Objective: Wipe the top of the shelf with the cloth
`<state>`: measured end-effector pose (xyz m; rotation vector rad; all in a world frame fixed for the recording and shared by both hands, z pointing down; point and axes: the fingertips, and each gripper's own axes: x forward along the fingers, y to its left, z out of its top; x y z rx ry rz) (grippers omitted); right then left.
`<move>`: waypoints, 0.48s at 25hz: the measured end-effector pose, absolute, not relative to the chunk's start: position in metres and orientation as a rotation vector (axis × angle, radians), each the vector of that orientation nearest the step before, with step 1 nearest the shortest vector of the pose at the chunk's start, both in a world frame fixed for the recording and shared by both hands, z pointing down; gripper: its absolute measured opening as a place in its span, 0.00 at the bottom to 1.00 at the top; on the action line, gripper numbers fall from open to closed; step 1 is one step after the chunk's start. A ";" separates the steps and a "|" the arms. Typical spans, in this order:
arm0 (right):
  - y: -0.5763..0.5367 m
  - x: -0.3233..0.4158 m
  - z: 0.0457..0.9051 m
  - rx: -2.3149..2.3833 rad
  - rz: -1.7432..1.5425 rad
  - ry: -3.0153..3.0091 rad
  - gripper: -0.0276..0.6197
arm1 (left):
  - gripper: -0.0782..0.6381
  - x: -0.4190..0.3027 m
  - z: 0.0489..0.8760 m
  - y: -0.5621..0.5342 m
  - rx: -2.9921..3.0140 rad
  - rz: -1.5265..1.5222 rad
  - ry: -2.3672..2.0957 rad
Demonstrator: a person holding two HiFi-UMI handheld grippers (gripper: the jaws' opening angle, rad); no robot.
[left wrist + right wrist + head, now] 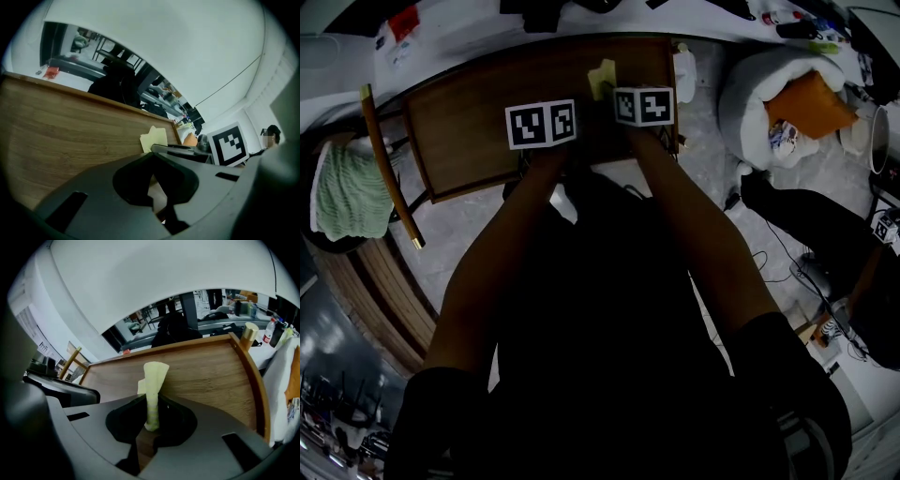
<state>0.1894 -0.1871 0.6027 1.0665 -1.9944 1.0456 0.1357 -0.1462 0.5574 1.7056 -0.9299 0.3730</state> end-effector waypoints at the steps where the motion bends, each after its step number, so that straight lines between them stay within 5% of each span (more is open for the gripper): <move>1: -0.189 0.197 0.602 1.076 1.044 -1.992 0.12 | 0.12 0.143 0.558 -0.148 1.710 0.373 -0.923; 12: -0.202 0.276 0.596 1.252 1.029 -1.874 0.12 | 0.12 0.188 0.554 -0.153 1.752 0.375 -0.852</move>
